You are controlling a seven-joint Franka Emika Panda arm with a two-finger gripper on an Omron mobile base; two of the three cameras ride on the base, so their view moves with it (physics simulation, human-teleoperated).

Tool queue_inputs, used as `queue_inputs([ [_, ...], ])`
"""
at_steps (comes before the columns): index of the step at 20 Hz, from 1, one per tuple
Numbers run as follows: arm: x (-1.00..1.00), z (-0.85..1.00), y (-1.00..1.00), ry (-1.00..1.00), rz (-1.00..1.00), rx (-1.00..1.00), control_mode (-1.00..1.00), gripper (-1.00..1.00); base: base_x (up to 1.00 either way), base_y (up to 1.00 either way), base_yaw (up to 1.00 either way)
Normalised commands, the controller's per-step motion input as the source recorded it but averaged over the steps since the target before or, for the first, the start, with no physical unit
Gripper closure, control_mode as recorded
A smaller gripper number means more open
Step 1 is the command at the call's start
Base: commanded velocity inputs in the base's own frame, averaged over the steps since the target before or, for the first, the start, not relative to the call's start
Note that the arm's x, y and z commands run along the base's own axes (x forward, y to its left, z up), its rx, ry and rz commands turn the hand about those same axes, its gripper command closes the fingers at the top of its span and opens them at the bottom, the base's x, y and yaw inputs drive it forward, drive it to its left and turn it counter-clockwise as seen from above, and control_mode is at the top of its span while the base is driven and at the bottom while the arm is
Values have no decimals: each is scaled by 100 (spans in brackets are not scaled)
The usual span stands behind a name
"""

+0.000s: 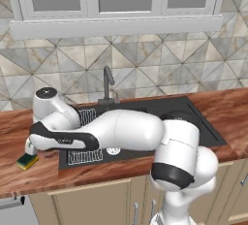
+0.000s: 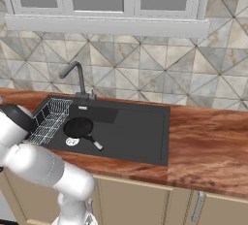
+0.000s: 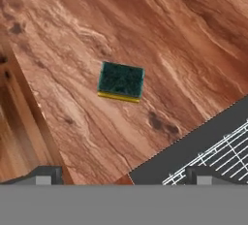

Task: Pick the pan and sponge and place them into the sink. Then turn on the water.

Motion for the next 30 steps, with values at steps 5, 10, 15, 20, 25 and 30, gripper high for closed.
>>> queue_inputs([
  [5,0,1,14,7,10,-23,-100,-100,0,0,0],
  [10,0,0,6,10,11,-24,-100,-100,0,0,0],
  [15,1,0,2,4,16,-14,-100,-100,0,0,0],
  [20,3,0,0,0,20,-7,-100,-100,0,0,0],
  [25,7,-3,0,0,24,-1,-100,-100,0,0,0],
  [30,19,-14,4,5,11,0,-100,-100,0,0,0],
])
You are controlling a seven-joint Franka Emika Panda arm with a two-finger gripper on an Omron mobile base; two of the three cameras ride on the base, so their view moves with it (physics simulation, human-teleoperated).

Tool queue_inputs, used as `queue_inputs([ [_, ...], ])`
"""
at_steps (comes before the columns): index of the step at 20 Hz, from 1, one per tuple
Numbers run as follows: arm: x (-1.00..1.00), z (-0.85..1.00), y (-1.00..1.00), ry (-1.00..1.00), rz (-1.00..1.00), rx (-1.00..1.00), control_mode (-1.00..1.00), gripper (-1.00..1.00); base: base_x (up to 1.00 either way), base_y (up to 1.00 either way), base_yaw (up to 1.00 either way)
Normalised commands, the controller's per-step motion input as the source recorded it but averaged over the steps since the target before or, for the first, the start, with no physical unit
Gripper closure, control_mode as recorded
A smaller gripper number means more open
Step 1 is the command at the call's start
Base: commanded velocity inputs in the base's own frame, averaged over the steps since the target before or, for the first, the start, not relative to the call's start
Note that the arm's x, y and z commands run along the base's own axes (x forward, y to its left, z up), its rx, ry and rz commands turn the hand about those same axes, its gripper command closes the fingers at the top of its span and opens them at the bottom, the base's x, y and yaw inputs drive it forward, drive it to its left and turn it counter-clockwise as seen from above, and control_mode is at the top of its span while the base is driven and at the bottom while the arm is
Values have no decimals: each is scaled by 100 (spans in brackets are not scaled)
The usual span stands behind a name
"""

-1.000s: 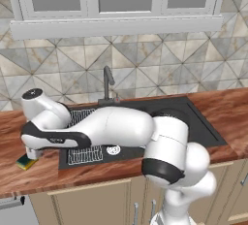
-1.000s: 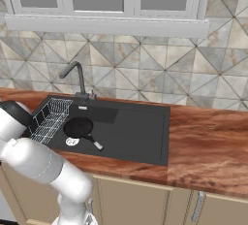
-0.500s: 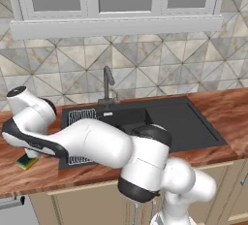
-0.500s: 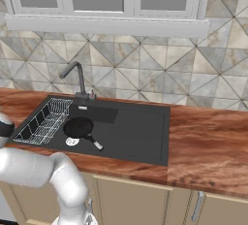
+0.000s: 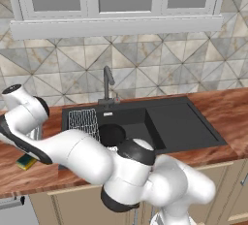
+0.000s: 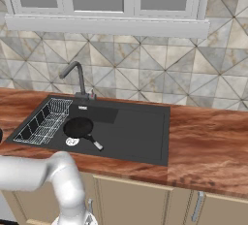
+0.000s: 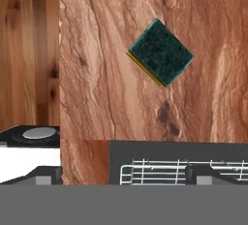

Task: Pick the pan and sponge and place them into the sink. Then turn on the water.

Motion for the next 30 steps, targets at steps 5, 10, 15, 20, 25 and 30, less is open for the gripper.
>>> queue_inputs([
  [5,17,-18,4,8,8,2,-100,-100,0,0,0],
  [10,16,-14,24,1,12,2,-100,-100,0,0,0],
  [15,10,-22,12,-2,11,6,-100,-100,0,0,0],
  [20,15,-15,13,0,9,6,-100,-100,0,0,0],
  [25,10,-13,15,1,6,2,-100,-100,0,0,0],
  [30,5,-12,24,3,5,-6,-100,-100,0,0,0],
])
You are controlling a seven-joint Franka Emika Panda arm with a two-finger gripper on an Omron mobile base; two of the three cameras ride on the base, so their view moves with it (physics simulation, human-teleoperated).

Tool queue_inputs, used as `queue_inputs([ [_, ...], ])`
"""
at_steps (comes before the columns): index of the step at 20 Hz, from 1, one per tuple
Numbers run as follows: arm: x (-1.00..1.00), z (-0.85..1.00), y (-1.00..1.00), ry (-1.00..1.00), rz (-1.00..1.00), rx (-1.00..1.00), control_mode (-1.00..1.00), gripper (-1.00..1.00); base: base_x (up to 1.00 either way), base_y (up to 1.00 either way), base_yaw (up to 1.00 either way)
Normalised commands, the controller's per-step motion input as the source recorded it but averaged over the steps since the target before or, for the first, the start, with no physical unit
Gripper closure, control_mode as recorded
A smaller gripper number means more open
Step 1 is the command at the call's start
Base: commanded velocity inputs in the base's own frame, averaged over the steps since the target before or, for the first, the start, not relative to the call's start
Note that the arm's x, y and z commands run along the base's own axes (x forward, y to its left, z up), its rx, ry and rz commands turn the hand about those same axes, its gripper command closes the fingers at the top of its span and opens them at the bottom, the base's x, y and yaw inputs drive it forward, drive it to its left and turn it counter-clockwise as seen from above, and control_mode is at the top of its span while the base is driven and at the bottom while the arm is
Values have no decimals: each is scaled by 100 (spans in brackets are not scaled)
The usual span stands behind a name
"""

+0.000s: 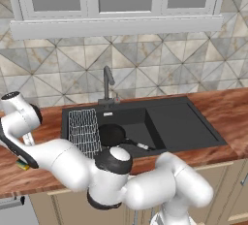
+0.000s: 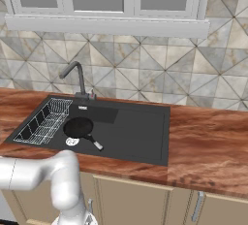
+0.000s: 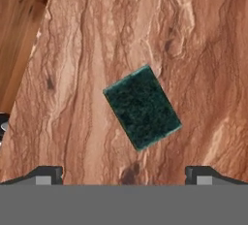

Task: Pick the pan and sponge and place them into the sink. Then turn on the water.

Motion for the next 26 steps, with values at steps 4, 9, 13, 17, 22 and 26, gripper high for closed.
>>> queue_inputs([
  [4,11,-15,22,3,8,-7,-100,-100,0,0,0],
  [9,9,-10,12,6,14,-6,-100,-100,0,0,0],
  [13,8,-5,12,6,15,-3,-100,-100,0,0,0],
  [17,9,-5,11,4,13,-2,-100,-100,0,0,0],
  [22,4,-7,10,5,11,-2,-100,-100,0,0,0],
  [26,1,-8,4,2,12,-1,-100,-100,0,0,0],
])
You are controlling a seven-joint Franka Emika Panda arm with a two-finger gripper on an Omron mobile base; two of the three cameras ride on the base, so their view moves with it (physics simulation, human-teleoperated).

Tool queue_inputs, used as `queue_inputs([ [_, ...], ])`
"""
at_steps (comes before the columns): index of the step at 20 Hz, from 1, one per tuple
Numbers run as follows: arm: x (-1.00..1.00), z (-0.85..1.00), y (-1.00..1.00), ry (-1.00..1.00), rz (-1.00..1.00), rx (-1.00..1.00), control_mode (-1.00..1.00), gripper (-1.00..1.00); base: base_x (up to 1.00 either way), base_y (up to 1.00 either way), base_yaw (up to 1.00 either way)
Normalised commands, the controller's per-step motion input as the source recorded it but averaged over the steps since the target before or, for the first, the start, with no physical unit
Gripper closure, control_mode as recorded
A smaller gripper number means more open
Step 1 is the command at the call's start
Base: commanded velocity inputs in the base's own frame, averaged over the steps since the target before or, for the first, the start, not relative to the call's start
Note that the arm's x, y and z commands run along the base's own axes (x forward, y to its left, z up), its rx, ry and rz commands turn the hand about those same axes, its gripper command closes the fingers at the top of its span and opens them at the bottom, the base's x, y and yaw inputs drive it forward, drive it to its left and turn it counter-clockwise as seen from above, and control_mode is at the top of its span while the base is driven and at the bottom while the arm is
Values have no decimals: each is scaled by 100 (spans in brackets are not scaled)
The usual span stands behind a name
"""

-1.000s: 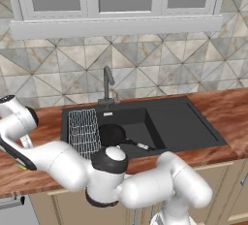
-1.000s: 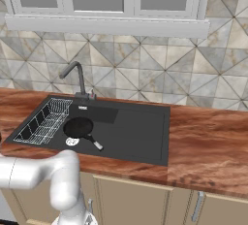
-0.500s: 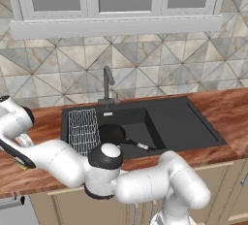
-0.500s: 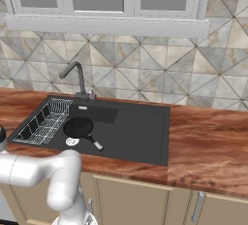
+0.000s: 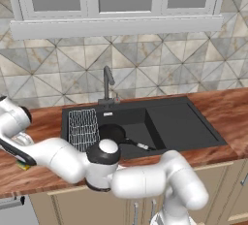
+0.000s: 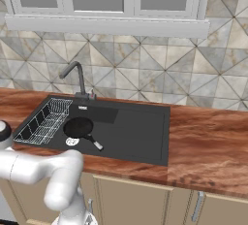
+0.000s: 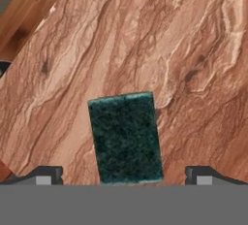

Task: Pick the pan and sponge and place them into the sink. Then turn on the water.

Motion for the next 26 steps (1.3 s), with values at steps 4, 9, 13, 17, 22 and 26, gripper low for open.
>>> queue_inputs([
  [4,0,-12,2,0,9,1,-100,-100,0,0,0],
  [9,0,-22,0,-1,6,9,-100,-100,0,0,0],
  [13,0,-20,0,-2,0,11,-100,-100,0,0,0],
  [17,0,-19,0,-1,0,10,-100,-100,0,0,0],
  [22,-5,-13,-3,0,0,6,-100,-100,0,0,0],
  [26,-14,-1,-11,-3,0,1,-100,-100,0,0,0],
])
